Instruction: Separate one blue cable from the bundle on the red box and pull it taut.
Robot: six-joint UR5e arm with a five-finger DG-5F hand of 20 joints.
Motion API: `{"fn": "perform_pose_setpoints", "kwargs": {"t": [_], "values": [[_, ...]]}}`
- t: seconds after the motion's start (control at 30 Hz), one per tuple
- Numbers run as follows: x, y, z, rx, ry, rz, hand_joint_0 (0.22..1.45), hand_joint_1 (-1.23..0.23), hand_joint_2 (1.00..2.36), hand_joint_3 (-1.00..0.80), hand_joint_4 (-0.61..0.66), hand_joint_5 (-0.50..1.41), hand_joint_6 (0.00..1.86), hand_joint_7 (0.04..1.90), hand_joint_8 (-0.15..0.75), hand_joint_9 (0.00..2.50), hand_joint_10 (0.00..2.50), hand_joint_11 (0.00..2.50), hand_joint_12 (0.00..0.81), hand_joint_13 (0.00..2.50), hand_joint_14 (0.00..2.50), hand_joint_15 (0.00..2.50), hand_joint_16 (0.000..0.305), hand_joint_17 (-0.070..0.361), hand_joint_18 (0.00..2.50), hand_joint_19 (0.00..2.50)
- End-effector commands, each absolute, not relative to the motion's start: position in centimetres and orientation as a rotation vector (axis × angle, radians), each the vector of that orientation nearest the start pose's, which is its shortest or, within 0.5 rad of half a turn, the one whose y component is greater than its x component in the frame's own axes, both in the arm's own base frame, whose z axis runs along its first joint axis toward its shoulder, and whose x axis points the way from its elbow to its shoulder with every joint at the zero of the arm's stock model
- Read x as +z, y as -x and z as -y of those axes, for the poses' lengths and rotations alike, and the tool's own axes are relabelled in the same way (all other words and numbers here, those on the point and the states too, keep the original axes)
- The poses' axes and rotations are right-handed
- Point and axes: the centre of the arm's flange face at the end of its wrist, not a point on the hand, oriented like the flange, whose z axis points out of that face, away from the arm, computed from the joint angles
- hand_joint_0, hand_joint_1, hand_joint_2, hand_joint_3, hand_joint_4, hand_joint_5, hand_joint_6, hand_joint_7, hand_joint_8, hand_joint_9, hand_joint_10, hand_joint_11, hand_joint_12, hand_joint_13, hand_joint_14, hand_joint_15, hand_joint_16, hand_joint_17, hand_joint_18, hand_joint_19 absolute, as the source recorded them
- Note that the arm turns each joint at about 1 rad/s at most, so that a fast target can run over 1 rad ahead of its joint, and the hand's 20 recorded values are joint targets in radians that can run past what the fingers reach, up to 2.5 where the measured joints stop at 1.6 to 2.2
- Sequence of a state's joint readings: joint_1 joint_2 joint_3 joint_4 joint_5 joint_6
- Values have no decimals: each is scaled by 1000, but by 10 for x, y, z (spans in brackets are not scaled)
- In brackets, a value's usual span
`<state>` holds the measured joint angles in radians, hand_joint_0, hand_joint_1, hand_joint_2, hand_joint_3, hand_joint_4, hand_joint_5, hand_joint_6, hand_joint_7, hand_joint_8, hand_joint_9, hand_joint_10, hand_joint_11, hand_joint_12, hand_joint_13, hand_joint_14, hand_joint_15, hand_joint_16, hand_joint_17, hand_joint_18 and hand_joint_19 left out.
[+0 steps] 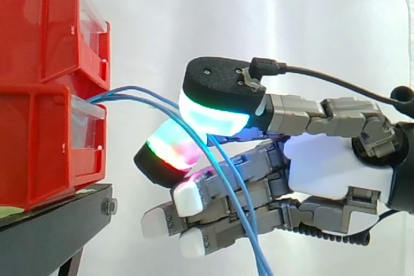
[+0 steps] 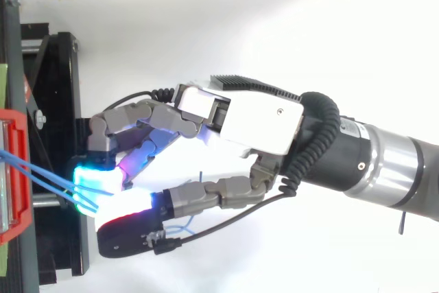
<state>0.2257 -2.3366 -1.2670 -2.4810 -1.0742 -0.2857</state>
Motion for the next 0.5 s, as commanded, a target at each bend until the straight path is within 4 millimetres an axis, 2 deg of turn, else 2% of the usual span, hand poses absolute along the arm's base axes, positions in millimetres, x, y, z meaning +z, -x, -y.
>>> {"fn": "perform_pose_setpoints", "kwargs": {"t": [0.0,0.1,0.2,0.27,0.4,0.43,0.47], "values": [[221,-767,9,894,-1093,-1015,578,-780,1016,-147,210,-107,857,1271,374,945,11,505,411,693,9,290,49,111,708,345],[228,-764,11,881,-1100,-1032,589,-833,1019,-129,174,-117,871,1269,359,929,14,514,399,684,9,293,47,105,699,355],[229,-762,13,873,-1106,-1041,618,-895,1022,-117,140,-129,883,1346,351,917,15,532,390,690,10,303,45,101,709,362],[231,-761,13,873,-1106,-1041,630,-915,1022,-125,117,-136,895,1316,350,915,13,551,391,695,12,308,45,101,716,362],[239,-758,14,863,-1112,-1051,644,-935,1017,-230,134,-148,900,1244,342,904,13,563,390,698,10,301,45,101,726,351],[241,-758,14,865,-1111,-1053,636,-932,1012,-336,183,-149,898,1199,341,904,13,564,389,698,10,305,45,101,727,356],[242,-757,14,861,-1113,-1054,633,-921,1010,-369,195,-148,897,1195,341,904,13,564,387,699,10,306,45,101,726,358]]}}
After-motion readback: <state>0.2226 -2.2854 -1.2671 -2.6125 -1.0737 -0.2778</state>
